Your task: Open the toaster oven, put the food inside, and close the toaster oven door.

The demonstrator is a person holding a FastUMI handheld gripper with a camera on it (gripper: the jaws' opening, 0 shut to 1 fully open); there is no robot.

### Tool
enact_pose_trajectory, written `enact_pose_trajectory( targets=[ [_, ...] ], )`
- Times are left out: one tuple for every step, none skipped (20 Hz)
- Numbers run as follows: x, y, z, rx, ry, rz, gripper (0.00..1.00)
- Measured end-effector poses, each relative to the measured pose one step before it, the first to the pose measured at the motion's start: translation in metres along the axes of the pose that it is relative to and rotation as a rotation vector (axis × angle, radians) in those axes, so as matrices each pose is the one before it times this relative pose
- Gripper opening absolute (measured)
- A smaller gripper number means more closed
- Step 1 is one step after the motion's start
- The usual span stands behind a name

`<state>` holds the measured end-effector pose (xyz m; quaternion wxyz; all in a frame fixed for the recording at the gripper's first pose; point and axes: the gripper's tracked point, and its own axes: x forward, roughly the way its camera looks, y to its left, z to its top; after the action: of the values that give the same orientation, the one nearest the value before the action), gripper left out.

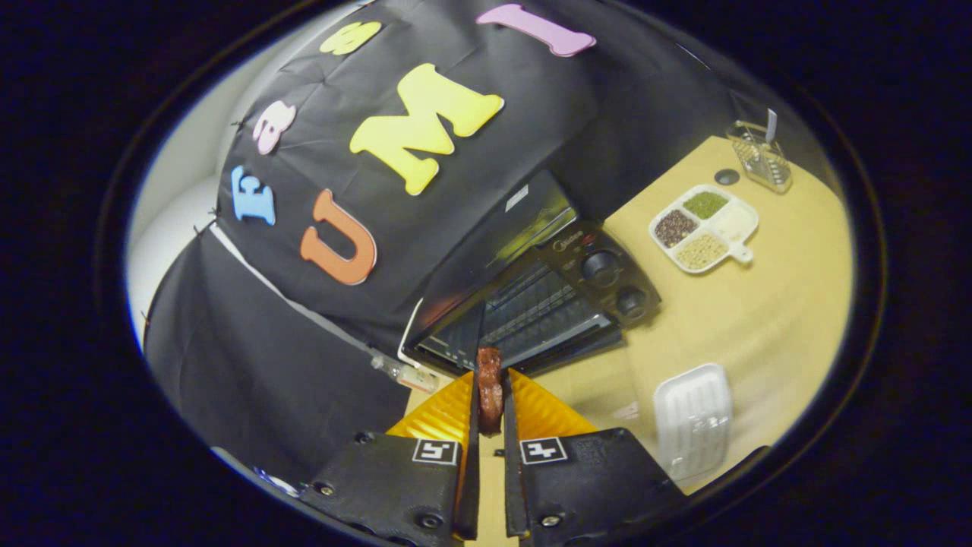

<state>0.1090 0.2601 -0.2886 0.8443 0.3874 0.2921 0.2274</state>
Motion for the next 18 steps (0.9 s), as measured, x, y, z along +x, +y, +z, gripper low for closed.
enact_pose_trajectory(
  targets=[
    [0.01395,0.00124,-0.00121,0.04104,-0.04048,-0.00753,0.17],
    [0.01566,-0.00105,-0.00019,0.04631,-0.04427,-0.01192,0.17],
    [0.0137,-0.00037,-0.0018,0.05652,-0.03707,-0.00234,0.17],
    [0.01393,0.00025,-0.00228,0.06763,-0.03381,0.006,0.16],
    [0.01275,0.00012,-0.00249,0.05877,-0.02614,0.00672,0.16],
    [0.01336,-0.00333,-0.00134,0.03781,-0.03057,-0.00245,0.16],
    [0.0131,-0.00343,-0.00122,0.01639,-0.03578,-0.01135,0.16],
    [0.0126,-0.00406,-0.0011,0.01134,-0.03365,-0.01292,0.17],
    [0.00931,0.00097,-0.00011,0.02145,-0.03578,-0.00232,0.17],
    [0.01137,0.00004,-0.0001,0.02854,-0.03695,-0.00014,0.17],
    [0.01081,-0.00106,-0.00097,0.02384,-0.02384,-0.00892,0.16],
    [0.01169,-0.0016,-0.00217,0.01492,-0.01874,-0.01049,0.16],
    [0.01079,-0.0006,-0.00272,0.00528,-0.01587,-0.00942,0.16],
    [0.01032,-0.00257,-0.00141,-0.00931,-0.01076,-0.01565,0.16],
    [0.0085,-0.00389,-0.00059,-0.00767,-0.0089,-0.02303,0.16],
    [0.00687,-0.0055,-0.00393,-0.03197,0.00721,-0.02941,0.16],
    [0.00451,-0.0041,-0.00199,-0.01867,0.00576,-0.02126,0.17],
    [0.00324,0.00076,0.00192,0.00248,-0.00839,0.00421,0.17]
  ],
)
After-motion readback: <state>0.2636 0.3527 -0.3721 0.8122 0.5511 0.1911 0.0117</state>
